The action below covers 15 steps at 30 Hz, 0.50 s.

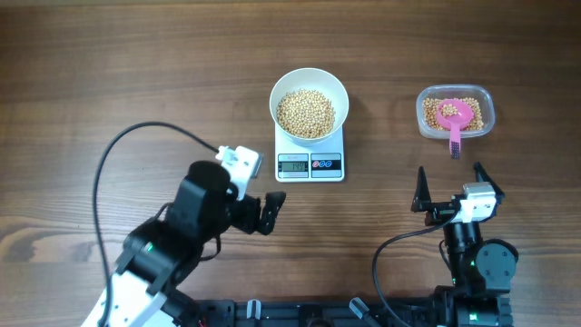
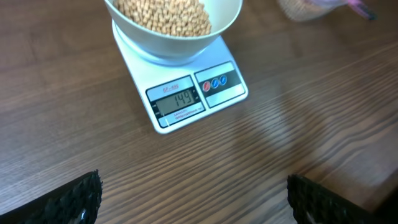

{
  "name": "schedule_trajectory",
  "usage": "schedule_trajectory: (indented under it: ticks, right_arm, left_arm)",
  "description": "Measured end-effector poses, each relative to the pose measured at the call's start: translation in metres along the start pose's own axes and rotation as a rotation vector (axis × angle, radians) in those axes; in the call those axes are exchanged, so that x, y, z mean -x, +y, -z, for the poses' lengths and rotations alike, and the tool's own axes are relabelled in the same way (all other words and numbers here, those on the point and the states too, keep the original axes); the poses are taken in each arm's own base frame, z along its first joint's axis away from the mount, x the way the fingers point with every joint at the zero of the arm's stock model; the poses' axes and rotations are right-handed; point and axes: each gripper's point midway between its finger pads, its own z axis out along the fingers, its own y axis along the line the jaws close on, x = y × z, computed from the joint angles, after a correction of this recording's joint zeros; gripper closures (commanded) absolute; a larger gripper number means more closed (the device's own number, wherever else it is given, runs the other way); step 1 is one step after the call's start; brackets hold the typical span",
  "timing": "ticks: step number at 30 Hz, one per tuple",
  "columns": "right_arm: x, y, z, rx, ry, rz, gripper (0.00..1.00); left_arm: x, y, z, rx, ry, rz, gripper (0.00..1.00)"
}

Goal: Scoop item into bowl and weigh 150g on scale

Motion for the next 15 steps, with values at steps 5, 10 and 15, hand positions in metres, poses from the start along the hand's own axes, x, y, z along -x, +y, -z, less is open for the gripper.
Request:
schedule_trajectory:
  ticks: [5, 10, 15]
  right_arm:
    - [0.0, 0.0, 0.0, 0.0, 0.0, 0.0, 0.0]
    - [0.0, 0.0, 0.0, 0.0, 0.0, 0.0, 0.0]
    - [0.0, 0.0, 0.0, 0.0, 0.0, 0.0, 0.0]
  left_arm:
    - [0.025, -0.007, 0.033, -0.027, -0.169, -0.019, 0.0]
    - [0.055, 0.004, 0.066, 0.009, -0.361, -0.002, 0.0]
    - [0.063, 0.033, 0.072, 0.096, -0.479, 0.038, 0.0]
